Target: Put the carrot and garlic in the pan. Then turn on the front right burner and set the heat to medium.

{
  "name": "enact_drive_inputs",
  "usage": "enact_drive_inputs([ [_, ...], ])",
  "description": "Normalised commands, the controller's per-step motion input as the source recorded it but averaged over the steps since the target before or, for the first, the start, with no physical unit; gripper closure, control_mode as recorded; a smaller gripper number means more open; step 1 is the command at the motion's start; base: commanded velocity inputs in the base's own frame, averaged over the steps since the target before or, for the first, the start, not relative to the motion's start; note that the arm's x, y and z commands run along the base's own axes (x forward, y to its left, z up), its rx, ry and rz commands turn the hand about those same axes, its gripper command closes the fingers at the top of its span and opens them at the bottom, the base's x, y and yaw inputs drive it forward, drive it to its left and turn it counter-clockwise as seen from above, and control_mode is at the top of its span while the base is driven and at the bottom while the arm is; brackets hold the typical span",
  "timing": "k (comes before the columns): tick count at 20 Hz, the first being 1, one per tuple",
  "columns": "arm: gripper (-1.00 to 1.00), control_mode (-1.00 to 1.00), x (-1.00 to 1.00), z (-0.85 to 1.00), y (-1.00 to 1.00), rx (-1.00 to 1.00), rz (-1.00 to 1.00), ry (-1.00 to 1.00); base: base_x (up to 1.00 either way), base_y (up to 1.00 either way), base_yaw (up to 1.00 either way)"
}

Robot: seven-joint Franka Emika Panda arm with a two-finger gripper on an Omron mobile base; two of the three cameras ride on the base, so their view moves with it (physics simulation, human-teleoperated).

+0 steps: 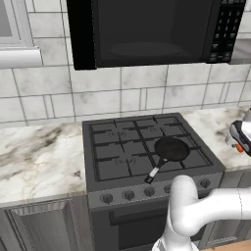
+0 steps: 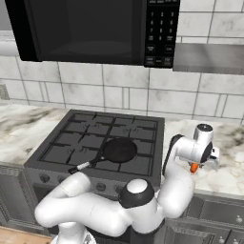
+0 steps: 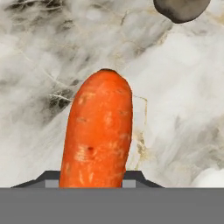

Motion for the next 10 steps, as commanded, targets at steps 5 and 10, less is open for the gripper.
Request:
enact_drive_inputs([
  [5,1.0,-1.0,-0.33,-0.23,-0.03,0.0,0.04,-0.07,0.0,0.0,0.0],
  [10,1.0,-1.0,-0.81,0.0,0.11,-0.03,0.28,-0.4,0.0,0.0,0.0],
])
